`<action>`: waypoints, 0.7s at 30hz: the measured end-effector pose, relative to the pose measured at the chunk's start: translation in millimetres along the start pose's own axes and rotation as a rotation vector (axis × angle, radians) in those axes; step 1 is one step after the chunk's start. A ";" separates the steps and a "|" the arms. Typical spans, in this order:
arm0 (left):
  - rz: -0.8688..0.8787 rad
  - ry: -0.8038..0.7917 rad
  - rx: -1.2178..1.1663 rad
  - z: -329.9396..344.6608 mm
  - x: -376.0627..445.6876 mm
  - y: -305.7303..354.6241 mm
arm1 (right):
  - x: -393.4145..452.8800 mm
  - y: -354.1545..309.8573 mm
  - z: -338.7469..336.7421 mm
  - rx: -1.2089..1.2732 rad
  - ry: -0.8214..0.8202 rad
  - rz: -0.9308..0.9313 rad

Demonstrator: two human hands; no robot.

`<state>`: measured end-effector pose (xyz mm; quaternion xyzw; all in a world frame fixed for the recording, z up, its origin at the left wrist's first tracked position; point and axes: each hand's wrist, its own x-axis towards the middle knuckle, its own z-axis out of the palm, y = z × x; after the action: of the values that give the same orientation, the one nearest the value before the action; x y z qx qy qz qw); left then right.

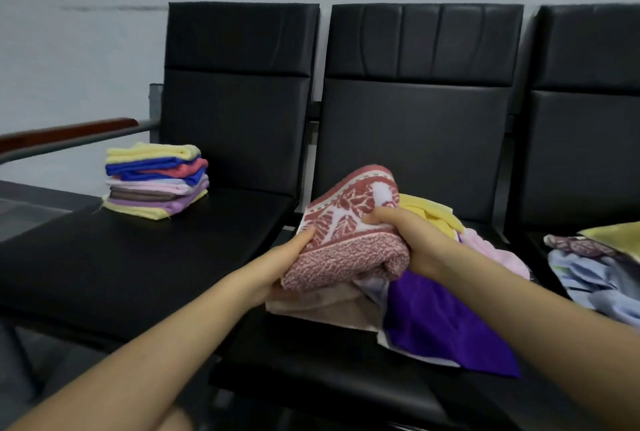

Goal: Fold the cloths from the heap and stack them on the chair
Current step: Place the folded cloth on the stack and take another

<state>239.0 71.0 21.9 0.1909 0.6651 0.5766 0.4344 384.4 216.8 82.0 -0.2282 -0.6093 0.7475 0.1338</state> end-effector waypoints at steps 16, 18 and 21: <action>0.249 0.305 -0.114 -165.2 93.5 56.2 | 226.8 14.9 102.9 -0.285 0.249 -0.134; 0.329 0.446 -0.067 -185.6 119.3 60.2 | 254.0 20.8 117.9 -0.227 0.212 -0.149; 0.248 0.646 0.331 -221.1 155.9 35.1 | 279.2 50.4 136.5 -0.284 0.154 0.000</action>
<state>-31.8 65.0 -10.5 0.1460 0.8236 0.5401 0.0928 79.4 223.1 4.2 -0.3014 -0.6970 0.6340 0.1464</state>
